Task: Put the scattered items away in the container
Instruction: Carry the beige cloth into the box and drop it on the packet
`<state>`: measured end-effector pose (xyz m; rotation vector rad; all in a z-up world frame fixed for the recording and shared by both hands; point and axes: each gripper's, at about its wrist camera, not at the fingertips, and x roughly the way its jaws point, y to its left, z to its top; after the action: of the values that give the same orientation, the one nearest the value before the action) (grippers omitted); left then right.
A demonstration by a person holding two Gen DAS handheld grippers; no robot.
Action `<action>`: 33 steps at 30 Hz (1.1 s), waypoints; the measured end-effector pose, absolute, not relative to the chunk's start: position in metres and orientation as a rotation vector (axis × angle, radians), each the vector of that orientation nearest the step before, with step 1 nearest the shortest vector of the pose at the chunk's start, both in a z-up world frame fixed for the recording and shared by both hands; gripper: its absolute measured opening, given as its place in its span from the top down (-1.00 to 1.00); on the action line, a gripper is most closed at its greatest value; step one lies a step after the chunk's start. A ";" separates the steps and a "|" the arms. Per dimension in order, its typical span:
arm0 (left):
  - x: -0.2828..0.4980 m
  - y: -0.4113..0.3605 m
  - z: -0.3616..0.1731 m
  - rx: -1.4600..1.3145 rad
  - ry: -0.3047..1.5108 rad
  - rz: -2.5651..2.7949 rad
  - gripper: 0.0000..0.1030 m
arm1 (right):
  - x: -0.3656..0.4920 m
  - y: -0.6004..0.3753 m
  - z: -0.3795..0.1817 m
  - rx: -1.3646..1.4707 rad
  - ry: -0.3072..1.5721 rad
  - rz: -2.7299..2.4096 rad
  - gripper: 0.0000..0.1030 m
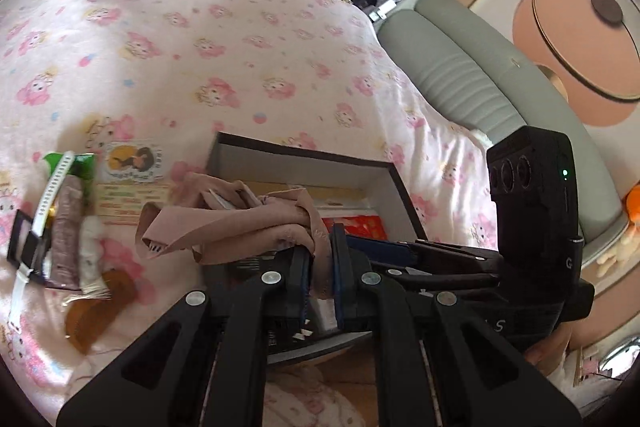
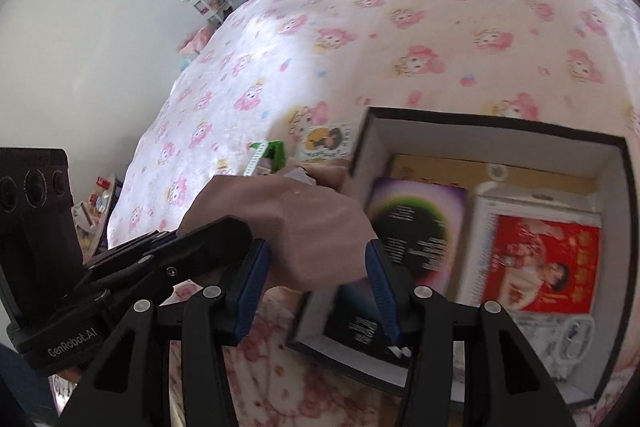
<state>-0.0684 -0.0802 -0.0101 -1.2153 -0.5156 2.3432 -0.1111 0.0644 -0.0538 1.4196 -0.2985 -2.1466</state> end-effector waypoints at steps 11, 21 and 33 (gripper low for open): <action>-0.118 0.049 -0.076 -1.500 -0.278 2.109 0.73 | -0.096 0.183 -0.111 1.602 -0.518 -2.239 0.10; -0.133 -0.004 -0.099 -1.487 -0.454 2.237 0.24 | -0.125 0.183 -0.130 1.658 -0.440 -2.287 0.07; -0.148 -0.007 -0.127 -1.710 -0.338 2.351 -0.01 | -0.209 0.162 -0.144 1.750 -0.177 -2.354 -0.01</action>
<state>-0.1481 -0.0067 -0.1268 -1.7097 -0.3379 2.3506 -0.2091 0.1621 -0.1435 1.7497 -0.1773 -2.3545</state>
